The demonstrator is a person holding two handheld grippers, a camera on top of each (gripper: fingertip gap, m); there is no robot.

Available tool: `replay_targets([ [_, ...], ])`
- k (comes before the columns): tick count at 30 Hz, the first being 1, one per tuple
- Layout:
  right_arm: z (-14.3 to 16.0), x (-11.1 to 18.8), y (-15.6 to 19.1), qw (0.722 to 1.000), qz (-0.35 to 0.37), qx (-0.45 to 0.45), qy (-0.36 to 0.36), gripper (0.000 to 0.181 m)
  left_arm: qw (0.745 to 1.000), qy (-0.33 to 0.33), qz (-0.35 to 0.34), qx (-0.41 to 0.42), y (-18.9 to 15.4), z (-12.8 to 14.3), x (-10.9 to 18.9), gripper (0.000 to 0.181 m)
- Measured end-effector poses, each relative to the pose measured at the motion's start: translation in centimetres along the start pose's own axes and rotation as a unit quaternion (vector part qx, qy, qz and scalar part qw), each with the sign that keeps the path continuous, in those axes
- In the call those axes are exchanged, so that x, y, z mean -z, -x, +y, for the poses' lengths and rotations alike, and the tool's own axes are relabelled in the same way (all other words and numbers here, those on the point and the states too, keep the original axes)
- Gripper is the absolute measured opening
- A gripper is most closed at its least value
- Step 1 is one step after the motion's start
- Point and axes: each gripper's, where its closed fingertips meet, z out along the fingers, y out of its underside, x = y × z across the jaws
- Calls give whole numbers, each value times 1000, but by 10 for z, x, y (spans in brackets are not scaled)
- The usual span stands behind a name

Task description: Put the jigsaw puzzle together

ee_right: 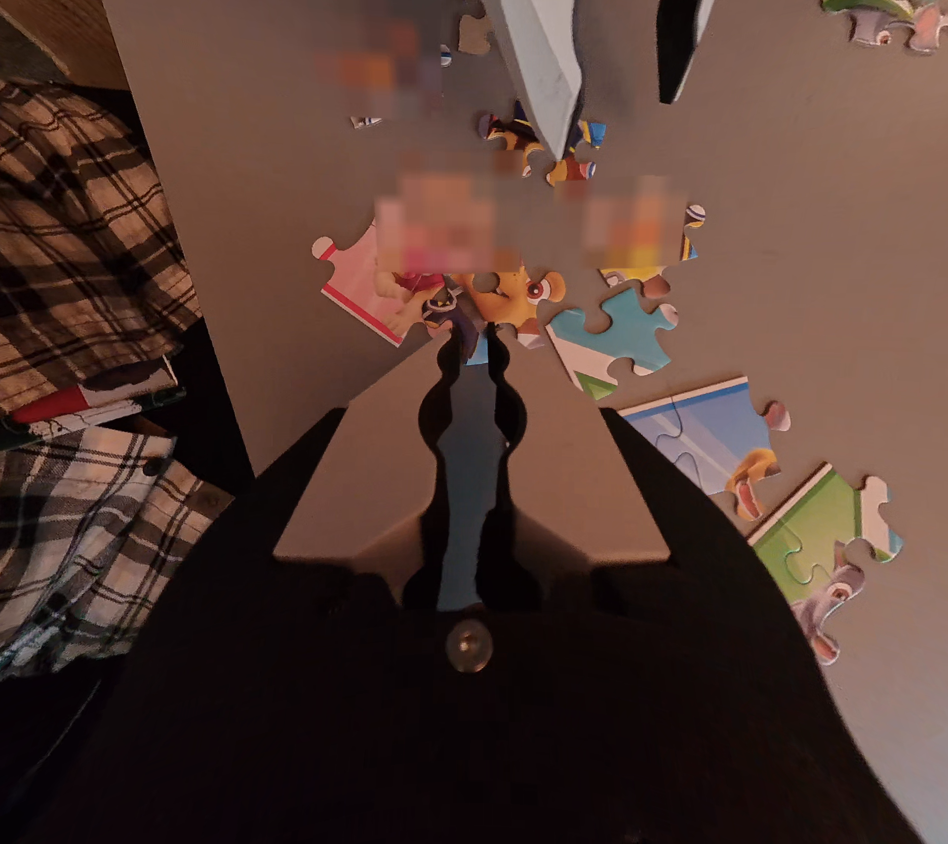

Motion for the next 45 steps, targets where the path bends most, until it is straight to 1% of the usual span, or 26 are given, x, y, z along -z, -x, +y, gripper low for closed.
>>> replay_targets([
  [6, 1, 1, 2, 999, 37, -10, -11, 8, 1000, -18, 6, -3, 1, -4, 1, 42],
  [13, 6, 8, 3, 996, 84, 18, 3, 8, 999, -44, 9, -3, 3, -11, 2, 41],
  [18, 4, 20, 2, 992, 120, 47, -13, 8, 998, -58, 11, -5, 1, -15, 3, 41],
  [24, -4, 38, -2, 980, 174, 94, -30, 8, 998, -65, 9, -7, 1, -16, 2, 40],
  [28, -4, 47, -4, 976, 188, 101, -38, 8, 998, -68, 6, -5, 3, -15, 2, 39],
  [32, 3, 57, -11, 975, 199, 96, -40, 8, 998, -70, 6, -5, 3, -16, 1, 39],
  [37, 20, 73, -23, 972, 216, 84, -31, 8, 998, -56, 3, -9, 2, -12, -4, 40],
  [45, 56, 100, -45, 968, 247, 54, -9, 8, 998, -55, 14, -12, -3, -13, -8, 42],
])
